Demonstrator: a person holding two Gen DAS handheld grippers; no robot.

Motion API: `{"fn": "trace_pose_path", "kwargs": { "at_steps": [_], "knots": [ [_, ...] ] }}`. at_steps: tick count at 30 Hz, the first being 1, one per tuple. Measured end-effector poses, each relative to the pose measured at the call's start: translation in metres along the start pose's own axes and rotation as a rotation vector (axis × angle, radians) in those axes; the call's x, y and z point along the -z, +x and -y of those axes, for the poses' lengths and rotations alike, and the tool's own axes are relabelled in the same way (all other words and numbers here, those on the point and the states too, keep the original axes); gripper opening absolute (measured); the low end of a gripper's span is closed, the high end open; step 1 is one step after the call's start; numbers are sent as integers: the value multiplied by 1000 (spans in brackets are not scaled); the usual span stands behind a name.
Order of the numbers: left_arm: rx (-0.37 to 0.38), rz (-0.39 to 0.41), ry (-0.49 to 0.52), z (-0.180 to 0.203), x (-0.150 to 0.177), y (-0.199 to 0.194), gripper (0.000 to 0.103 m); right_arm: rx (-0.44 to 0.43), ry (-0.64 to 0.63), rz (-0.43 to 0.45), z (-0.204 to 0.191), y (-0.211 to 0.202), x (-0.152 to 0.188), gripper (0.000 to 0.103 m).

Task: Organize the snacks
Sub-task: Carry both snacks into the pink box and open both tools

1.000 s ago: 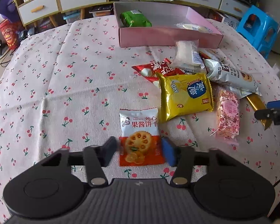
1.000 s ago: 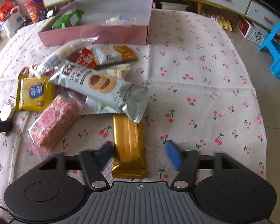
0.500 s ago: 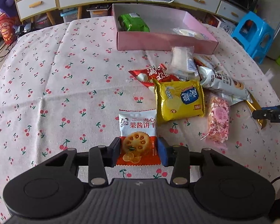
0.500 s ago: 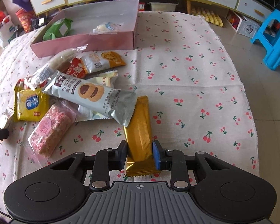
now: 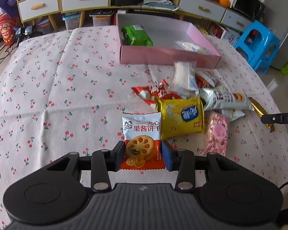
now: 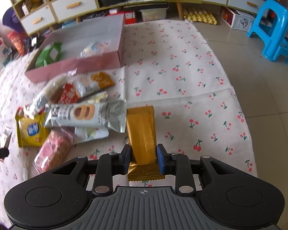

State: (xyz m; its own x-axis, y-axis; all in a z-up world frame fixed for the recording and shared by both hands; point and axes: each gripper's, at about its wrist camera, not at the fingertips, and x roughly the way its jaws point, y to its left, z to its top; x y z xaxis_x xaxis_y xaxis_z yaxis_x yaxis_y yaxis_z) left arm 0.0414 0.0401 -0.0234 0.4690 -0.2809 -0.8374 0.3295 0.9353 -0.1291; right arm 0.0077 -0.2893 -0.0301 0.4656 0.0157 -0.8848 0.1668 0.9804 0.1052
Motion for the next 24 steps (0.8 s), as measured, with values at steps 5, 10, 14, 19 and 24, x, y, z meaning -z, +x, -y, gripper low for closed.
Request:
{"fn": "trace_pose_path", "kwargs": {
  "at_steps": [5,10,14,19,24],
  "knots": [
    [3,28,-9,1,-9,-4,38,-19,27,26,4,-8,-8,27],
    [13,35,-18,4,-18,-2,38,-40,47,40,6,-12,-15,27],
    [20,46,-26,8,-27,-2,38,-57,66,47,4,-14,-24,27],
    [31,69,-29,18,-43,-1,38,-85,81,59,-6,-13,-42,27],
    [47,91,-47,25,-60,4,38,-126,102,70,-18,-11,-60,27]
  ]
}}
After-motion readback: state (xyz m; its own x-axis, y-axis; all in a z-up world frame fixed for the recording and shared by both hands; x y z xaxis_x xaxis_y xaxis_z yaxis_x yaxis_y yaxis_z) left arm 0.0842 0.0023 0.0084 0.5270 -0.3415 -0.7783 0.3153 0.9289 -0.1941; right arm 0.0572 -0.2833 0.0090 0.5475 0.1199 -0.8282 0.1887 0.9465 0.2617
